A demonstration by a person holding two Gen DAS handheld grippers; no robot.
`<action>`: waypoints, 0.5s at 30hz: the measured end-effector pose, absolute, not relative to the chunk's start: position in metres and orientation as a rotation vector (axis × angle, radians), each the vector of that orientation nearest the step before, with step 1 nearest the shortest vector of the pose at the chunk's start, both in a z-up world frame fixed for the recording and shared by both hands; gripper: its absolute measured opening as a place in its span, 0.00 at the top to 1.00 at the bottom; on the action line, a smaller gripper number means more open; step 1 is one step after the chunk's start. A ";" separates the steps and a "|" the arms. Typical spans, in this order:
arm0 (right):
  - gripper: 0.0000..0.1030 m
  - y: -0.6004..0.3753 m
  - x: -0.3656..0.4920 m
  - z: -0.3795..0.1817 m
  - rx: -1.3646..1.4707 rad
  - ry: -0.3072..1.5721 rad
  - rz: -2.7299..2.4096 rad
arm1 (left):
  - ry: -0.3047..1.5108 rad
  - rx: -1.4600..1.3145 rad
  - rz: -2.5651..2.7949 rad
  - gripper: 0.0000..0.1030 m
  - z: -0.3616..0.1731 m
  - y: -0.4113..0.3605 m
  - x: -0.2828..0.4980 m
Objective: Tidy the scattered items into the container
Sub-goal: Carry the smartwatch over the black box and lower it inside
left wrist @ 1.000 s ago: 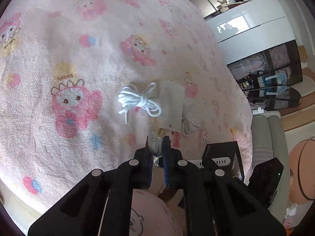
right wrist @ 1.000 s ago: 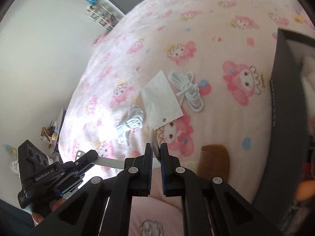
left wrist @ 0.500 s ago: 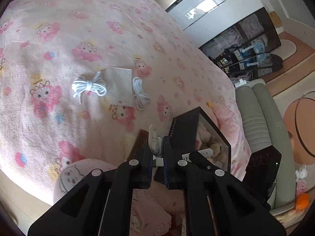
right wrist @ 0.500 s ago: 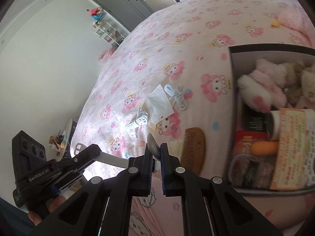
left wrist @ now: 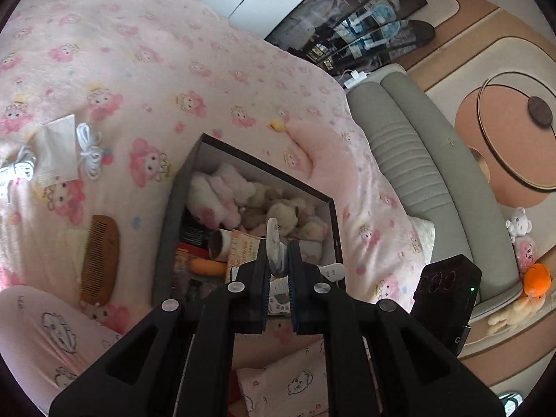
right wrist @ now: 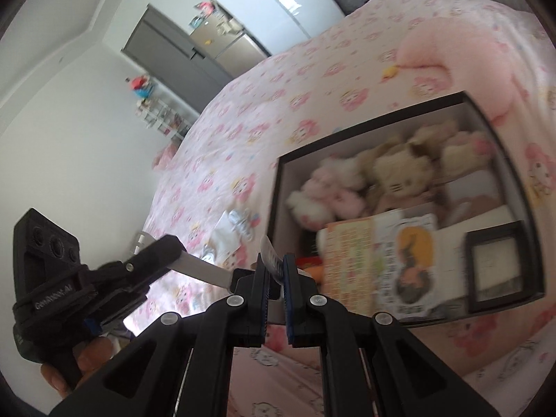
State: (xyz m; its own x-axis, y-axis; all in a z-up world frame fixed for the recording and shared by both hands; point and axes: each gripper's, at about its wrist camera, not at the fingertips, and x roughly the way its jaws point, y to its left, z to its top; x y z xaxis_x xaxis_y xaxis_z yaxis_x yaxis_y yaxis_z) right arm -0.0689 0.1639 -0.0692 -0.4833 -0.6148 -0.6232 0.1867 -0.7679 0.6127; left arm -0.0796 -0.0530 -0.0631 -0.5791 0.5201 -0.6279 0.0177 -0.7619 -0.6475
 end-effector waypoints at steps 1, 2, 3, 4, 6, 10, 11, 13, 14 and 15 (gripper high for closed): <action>0.94 0.172 -0.069 -0.070 1.221 -0.660 -2.279 | -0.884 -1.259 2.380 0.93 -0.069 -0.046 -0.083; 0.94 0.183 -0.070 -0.074 1.226 -0.674 -2.297 | -0.882 -1.283 2.360 0.93 -0.076 -0.040 -0.088; 0.94 0.190 -0.071 -0.077 1.232 -0.690 -2.302 | -0.877 -1.306 2.343 0.93 -0.084 -0.034 -0.092; 0.94 0.197 -0.072 -0.082 1.242 -0.707 -2.306 | -0.874 -1.327 2.330 0.93 -0.092 -0.030 -0.096; 0.94 0.212 -0.075 -0.091 1.267 -0.738 -2.327 | -0.871 -1.376 2.307 0.93 -0.107 -0.023 -0.103; 0.93 0.228 -0.082 -0.106 1.308 -0.750 -2.352 | -0.829 -1.482 2.321 0.93 -0.133 -0.017 -0.109; 0.93 0.229 -0.085 -0.111 1.342 -0.717 -2.366 | -0.826 -1.505 2.325 0.93 -0.137 -0.018 -0.108; 0.93 0.228 -0.090 -0.119 1.415 -0.651 -2.388 | -0.816 -1.528 2.345 0.93 -0.140 -0.022 -0.106; 0.93 0.228 -0.092 -0.123 1.463 -0.617 -2.406 | -0.809 -1.536 2.366 0.92 -0.140 -0.025 -0.104; 0.93 0.228 -0.093 -0.126 1.501 -0.584 -2.430 | -0.801 -1.548 2.388 0.87 -0.139 -0.028 -0.103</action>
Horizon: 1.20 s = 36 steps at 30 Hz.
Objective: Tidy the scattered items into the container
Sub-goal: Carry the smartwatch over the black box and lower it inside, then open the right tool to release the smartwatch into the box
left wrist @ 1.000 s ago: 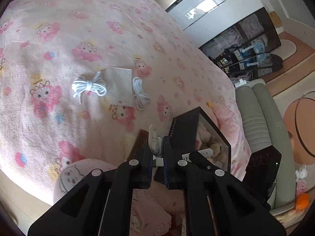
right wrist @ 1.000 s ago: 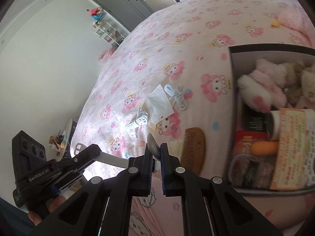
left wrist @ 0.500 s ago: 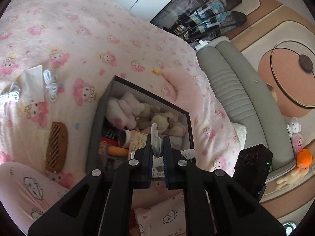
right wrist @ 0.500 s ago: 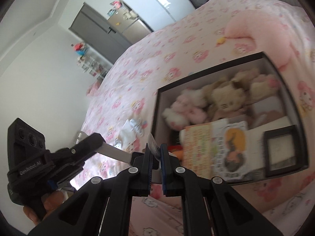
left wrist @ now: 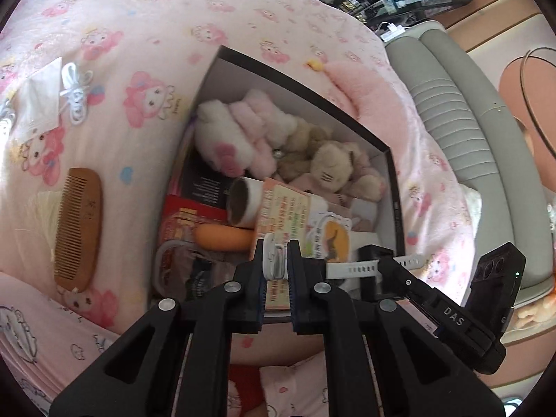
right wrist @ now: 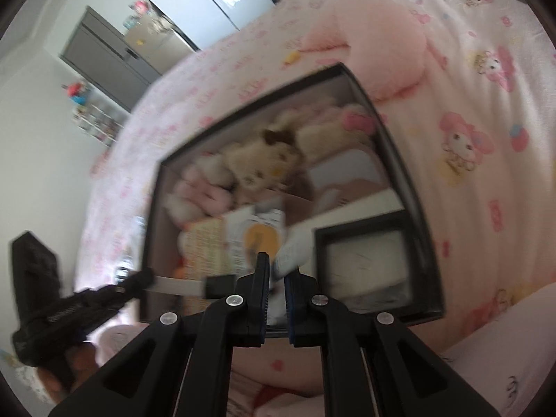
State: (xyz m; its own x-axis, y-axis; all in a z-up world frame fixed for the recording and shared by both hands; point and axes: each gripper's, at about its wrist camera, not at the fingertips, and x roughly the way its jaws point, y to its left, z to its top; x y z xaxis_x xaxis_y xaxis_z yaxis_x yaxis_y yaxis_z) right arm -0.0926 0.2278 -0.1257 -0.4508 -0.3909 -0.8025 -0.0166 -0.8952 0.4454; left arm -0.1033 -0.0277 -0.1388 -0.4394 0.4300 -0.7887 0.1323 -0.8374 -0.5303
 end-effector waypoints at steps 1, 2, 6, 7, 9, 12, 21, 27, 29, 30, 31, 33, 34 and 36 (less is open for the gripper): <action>0.93 0.228 -0.093 -0.126 1.502 -0.567 -2.447 | -0.797 -1.557 2.407 0.84 -0.138 -0.031 -0.103; 0.92 0.230 -0.092 -0.123 1.486 -0.556 -2.463 | -0.795 -1.557 2.427 0.81 -0.136 -0.034 -0.102; 0.91 0.242 -0.088 -0.102 1.398 -0.533 -2.605 | -0.784 -1.509 2.513 0.78 -0.123 -0.046 -0.098; 0.89 0.245 -0.087 -0.098 1.379 -0.533 -2.635 | -0.769 -1.495 2.524 0.79 -0.121 -0.046 -0.097; 0.88 0.248 -0.086 -0.090 1.339 -0.512 -2.677 | -0.718 -1.481 2.524 0.79 -0.118 -0.040 -0.097; 0.88 0.244 -0.087 -0.086 1.312 -0.484 -2.664 | -0.667 -1.486 2.452 0.79 -0.124 -0.019 -0.104; 0.87 0.257 -0.086 -0.076 1.250 -0.501 -2.730 | -0.557 -1.626 2.284 0.79 -0.160 0.031 -0.128; 0.87 0.268 -0.086 -0.068 1.247 -0.496 -2.764 | -0.549 -1.665 2.313 0.79 -0.155 0.018 -0.131; 0.86 0.258 -0.090 -0.070 1.252 -0.429 -2.745 | -0.572 -1.652 2.307 0.79 -0.155 0.013 -0.132; 0.84 0.252 -0.094 -0.075 1.275 -0.390 -2.720 | -0.586 -1.645 2.299 0.79 -0.155 0.013 -0.133; 0.84 0.244 -0.098 -0.082 1.310 -0.350 -2.689 | -0.592 -1.641 2.295 0.79 -0.156 0.012 -0.135; 0.84 0.226 -0.108 -0.101 1.372 -0.292 -2.605 | -0.582 -1.639 2.300 0.79 -0.160 0.017 -0.139; 0.84 0.218 -0.112 -0.108 1.394 -0.277 -2.578 | -0.577 -1.640 2.303 0.79 -0.161 0.018 -0.142; 0.84 0.206 -0.117 -0.119 1.419 -0.236 -2.542 | -0.574 -1.649 2.297 0.79 -0.164 0.023 -0.147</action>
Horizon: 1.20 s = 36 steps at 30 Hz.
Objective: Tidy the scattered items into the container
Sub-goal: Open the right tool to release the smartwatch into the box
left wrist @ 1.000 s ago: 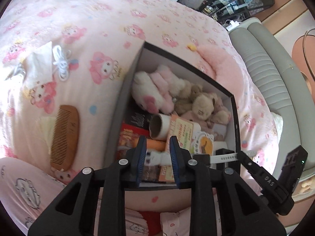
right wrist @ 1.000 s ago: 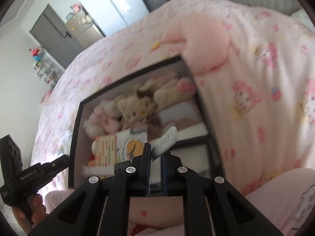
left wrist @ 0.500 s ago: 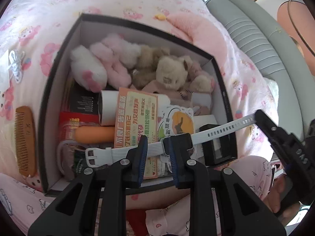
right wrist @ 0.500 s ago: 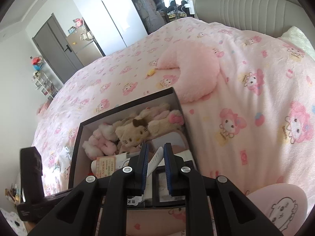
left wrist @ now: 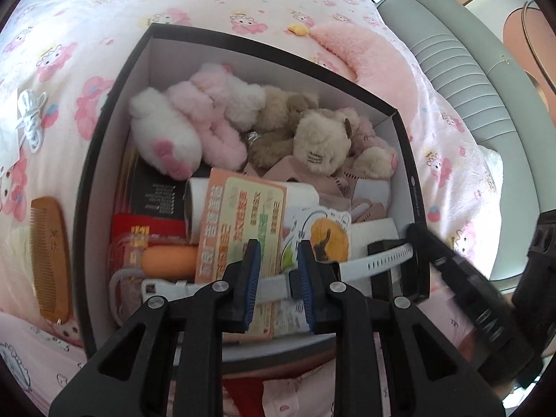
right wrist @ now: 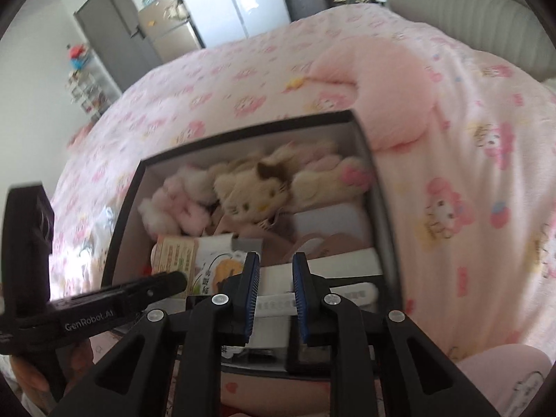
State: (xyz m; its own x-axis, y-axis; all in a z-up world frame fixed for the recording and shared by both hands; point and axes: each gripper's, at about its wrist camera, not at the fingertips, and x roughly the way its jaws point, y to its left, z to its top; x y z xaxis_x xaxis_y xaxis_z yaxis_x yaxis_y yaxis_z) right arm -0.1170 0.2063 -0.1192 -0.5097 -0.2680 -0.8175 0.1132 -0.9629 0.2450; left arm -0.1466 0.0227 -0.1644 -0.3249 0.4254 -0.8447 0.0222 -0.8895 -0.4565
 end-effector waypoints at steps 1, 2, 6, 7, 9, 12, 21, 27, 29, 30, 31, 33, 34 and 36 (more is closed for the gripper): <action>0.84 0.201 -0.118 -0.124 1.436 -0.209 -2.534 | -0.569 -1.648 2.295 0.79 -0.164 0.024 -0.147; 0.84 0.197 -0.119 -0.128 1.455 -0.184 -2.526 | -0.560 -1.648 2.295 0.79 -0.164 0.025 -0.146; 0.84 0.193 -0.114 -0.136 1.495 -0.128 -2.511 | -0.542 -1.667 2.270 0.79 -0.166 0.028 -0.141; 0.84 0.193 -0.113 -0.136 1.499 -0.124 -2.510 | -0.543 -1.670 2.262 0.79 -0.167 0.028 -0.139; 0.83 0.195 -0.109 -0.134 1.513 -0.133 -2.504 | -0.547 -1.678 2.240 0.79 -0.168 0.029 -0.135; 0.83 0.196 -0.102 -0.132 1.523 -0.129 -2.492 | -0.552 -1.689 2.199 0.79 -0.169 0.028 -0.126; 0.79 0.199 -0.084 -0.123 1.546 -0.139 -2.473 | -0.628 -1.613 2.201 0.79 -0.158 0.015 -0.113; 0.79 0.187 -0.078 -0.119 1.474 -0.133 -2.451 | -0.638 -1.659 2.184 0.79 -0.167 0.008 -0.105; 0.79 0.180 -0.078 -0.123 1.499 -0.113 -2.428 | -0.647 -1.653 2.184 0.79 -0.168 0.007 -0.105; 0.79 0.178 -0.078 -0.127 1.521 -0.105 -2.421 | -0.640 -1.655 2.187 0.79 -0.168 0.008 -0.105; 0.79 0.176 -0.079 -0.131 1.544 -0.095 -2.421 | -0.628 -1.659 2.191 0.79 -0.168 0.009 -0.106; 0.79 0.176 -0.080 -0.136 1.570 -0.093 -2.418 | -0.619 -1.657 2.195 0.79 -0.168 0.009 -0.105; 0.79 0.176 -0.080 -0.138 1.579 -0.097 -2.416 | -0.615 -1.655 2.196 0.79 -0.168 0.010 -0.105; 0.78 0.175 -0.081 -0.141 1.580 -0.098 -2.416 | -0.611 -1.650 2.199 0.79 -0.168 0.010 -0.105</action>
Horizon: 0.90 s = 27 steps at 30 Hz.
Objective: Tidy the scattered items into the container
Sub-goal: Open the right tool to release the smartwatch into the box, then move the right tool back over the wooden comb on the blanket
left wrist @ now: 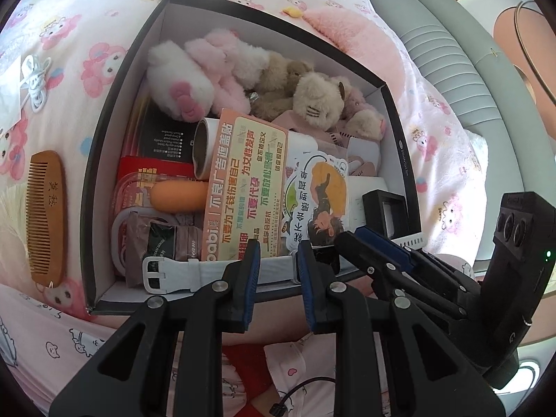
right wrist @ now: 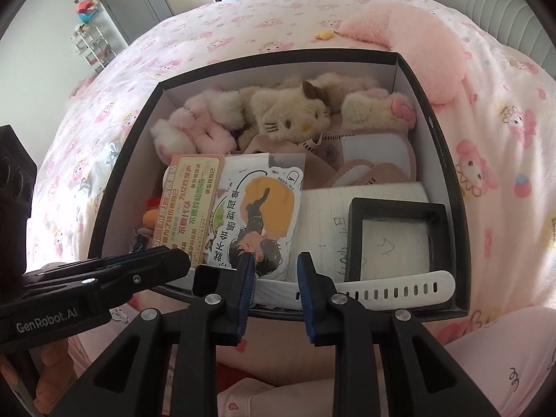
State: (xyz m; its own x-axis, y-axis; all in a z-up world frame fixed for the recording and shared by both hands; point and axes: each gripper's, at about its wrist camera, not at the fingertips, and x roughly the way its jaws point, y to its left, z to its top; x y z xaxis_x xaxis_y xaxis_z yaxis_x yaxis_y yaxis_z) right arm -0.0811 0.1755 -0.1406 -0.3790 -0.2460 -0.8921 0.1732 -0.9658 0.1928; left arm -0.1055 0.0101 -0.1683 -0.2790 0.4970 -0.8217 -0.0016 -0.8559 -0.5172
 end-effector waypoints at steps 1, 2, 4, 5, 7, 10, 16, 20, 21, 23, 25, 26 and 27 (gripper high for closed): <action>0.78 0.175 -0.081 -0.141 1.581 -0.093 -2.417 | -0.611 -1.648 2.201 0.79 -0.168 0.010 -0.105; 0.78 0.175 -0.081 -0.142 1.581 -0.094 -2.419 | -0.607 -1.645 2.204 0.78 -0.168 0.011 -0.105; 0.78 0.175 -0.080 -0.140 1.580 -0.101 -2.429 | -0.590 -1.633 2.227 0.78 -0.165 0.014 -0.103; 0.78 0.175 -0.079 -0.138 1.574 -0.105 -2.437 | -0.575 -1.617 2.251 0.78 -0.160 0.015 -0.100; 0.77 0.174 -0.075 -0.129 1.549 -0.107 -2.462 | -0.549 -1.568 2.286 0.78 -0.149 0.018 -0.095; 0.74 0.172 -0.067 -0.113 1.491 -0.111 -2.499 | -0.492 -1.489 2.335 0.78 -0.128 0.021 -0.085; 0.73 0.169 -0.048 -0.078 1.400 -0.106 -2.565 | -0.454 -1.385 2.386 0.77 -0.093 0.016 -0.065; 0.73 0.161 -0.032 -0.062 1.364 -0.079 -2.592 | -0.454 -1.358 2.405 0.77 -0.080 0.010 -0.051; 0.73 0.159 -0.030 -0.060 1.356 -0.073 -2.595 | -0.455 -1.355 2.406 0.77 -0.078 0.008 -0.047; 0.73 0.154 -0.022 -0.055 1.345 -0.059 -2.597 | -0.453 -1.347 2.419 0.77 -0.074 0.004 -0.041; 0.73 0.150 -0.018 -0.052 1.338 -0.054 -2.590 | -0.448 -1.341 2.433 0.77 -0.071 0.000 -0.034; 0.73 0.147 -0.015 -0.050 1.333 -0.052 -2.587 | -0.449 -1.337 2.439 0.77 -0.070 -0.002 -0.031; 0.73 0.144 -0.013 -0.050 1.328 -0.050 -2.585 | -0.451 -1.335 2.443 0.77 -0.069 -0.005 -0.028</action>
